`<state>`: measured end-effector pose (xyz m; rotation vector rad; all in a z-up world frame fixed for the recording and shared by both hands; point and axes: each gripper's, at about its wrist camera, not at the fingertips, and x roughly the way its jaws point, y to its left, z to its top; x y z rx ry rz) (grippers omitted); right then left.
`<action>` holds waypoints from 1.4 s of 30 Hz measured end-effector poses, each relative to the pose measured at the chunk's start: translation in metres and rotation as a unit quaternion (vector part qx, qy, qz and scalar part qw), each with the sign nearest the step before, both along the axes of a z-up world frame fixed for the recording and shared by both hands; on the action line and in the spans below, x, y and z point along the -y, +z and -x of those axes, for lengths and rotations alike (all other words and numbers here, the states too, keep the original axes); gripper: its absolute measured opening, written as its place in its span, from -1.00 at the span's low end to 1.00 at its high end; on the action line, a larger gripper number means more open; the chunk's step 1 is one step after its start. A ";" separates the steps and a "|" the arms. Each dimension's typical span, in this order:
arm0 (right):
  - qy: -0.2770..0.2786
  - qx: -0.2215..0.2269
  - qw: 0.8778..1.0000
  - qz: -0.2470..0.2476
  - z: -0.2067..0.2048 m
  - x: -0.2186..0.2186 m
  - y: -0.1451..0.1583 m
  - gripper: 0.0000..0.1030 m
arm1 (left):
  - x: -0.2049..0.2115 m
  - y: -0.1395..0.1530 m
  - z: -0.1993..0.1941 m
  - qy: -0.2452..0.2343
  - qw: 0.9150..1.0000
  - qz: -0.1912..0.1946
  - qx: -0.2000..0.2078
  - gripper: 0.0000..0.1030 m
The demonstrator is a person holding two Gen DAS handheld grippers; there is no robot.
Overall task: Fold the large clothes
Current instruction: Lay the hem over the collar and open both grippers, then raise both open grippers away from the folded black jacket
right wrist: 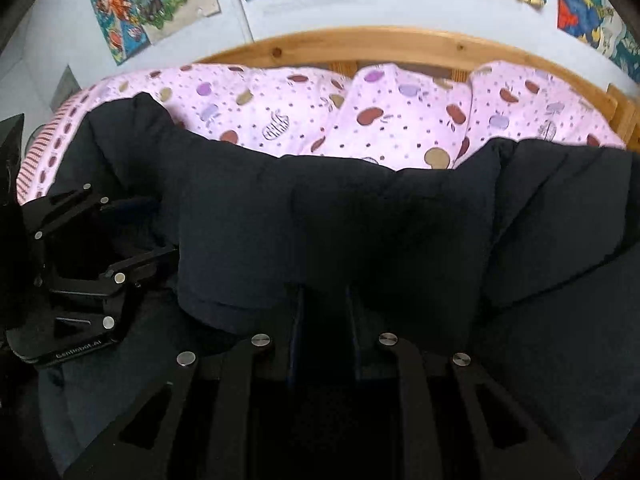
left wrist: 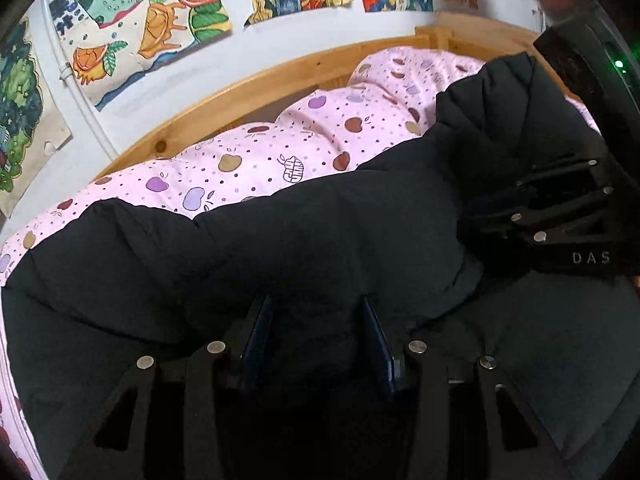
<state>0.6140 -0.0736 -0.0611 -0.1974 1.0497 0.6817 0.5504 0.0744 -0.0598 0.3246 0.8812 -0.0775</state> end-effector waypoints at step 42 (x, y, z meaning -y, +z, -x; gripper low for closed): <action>-0.089 0.137 0.986 -0.044 0.087 0.059 0.076 0.46 | -0.036 0.075 0.095 0.168 0.968 0.161 0.095 0.84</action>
